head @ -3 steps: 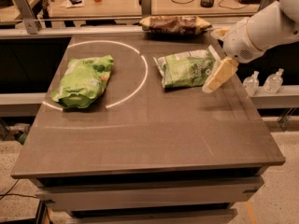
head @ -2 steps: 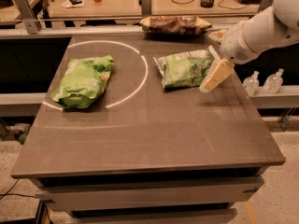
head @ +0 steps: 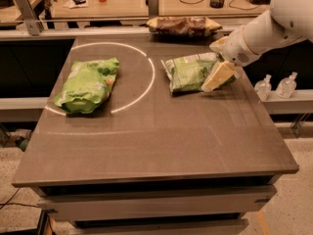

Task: Move green jalapeno chip bag near green rice chip bag

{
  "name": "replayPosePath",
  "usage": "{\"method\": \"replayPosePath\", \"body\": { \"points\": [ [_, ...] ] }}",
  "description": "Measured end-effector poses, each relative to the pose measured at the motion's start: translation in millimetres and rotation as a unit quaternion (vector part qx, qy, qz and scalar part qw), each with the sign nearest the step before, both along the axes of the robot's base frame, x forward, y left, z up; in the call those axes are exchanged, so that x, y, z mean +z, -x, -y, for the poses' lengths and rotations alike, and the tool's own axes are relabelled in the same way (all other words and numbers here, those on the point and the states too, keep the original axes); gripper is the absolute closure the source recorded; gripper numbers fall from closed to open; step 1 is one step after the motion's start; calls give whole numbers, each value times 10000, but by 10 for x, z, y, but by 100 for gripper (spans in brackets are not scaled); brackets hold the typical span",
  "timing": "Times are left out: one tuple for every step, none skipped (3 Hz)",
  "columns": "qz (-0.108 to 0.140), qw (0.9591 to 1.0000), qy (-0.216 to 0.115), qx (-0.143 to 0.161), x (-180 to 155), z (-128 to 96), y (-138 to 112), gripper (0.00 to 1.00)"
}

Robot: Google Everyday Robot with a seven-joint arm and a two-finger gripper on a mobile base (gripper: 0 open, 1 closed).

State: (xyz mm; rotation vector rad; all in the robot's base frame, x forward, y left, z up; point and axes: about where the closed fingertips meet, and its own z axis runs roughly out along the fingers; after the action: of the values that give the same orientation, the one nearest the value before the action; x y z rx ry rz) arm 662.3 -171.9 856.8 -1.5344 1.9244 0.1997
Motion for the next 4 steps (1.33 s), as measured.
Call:
{"method": "replayPosePath", "body": {
  "points": [
    [-225,9996,-56,187,-123,-75,-32,41],
    [-257,9991,-82,338,-149,-136,-48,64],
    [-263,9988,-283,314,-99,-182,-55,87],
    [-90,9971,-600,459,271,-451,-40,100]
  ]
}}
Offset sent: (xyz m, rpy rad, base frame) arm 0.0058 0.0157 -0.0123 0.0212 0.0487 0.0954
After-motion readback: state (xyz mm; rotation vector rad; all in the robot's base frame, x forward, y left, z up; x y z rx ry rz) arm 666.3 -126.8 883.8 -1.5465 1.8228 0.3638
